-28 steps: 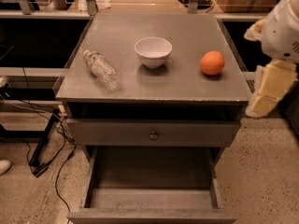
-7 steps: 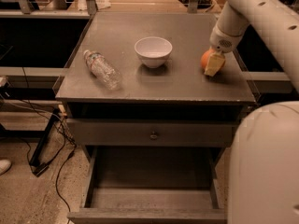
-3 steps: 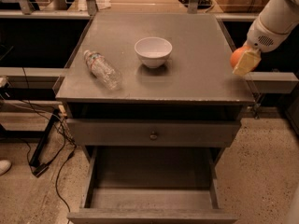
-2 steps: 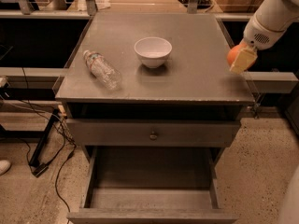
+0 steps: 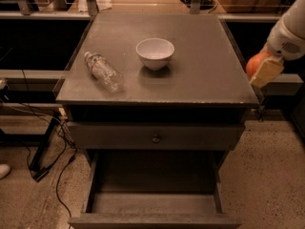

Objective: Place orange into middle drawer

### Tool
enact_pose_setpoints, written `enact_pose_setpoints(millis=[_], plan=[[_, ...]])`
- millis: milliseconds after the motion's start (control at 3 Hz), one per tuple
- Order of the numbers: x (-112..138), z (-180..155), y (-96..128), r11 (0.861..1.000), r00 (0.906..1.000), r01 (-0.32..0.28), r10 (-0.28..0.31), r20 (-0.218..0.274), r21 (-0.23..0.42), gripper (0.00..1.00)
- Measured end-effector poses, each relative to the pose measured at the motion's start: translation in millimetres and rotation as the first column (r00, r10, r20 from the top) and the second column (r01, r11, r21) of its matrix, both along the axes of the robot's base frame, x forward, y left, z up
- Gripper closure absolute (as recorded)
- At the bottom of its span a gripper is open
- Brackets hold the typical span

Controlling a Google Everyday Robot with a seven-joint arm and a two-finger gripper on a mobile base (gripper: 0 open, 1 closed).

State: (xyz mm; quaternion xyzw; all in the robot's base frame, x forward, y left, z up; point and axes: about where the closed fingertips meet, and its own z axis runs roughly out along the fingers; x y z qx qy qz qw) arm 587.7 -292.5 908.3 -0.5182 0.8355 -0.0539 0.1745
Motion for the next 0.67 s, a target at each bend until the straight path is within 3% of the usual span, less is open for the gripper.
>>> enact_pose_setpoints(millis=[333,667], plan=[[-43.5,-9.9,2.7,1.000,0.9989,-0.010,0.011,-0.045,0.012,1.00],[-49.2,-15.5,2.4,1.000,0.9982,-0.010,0.011,-0.059,0.009,1.00]])
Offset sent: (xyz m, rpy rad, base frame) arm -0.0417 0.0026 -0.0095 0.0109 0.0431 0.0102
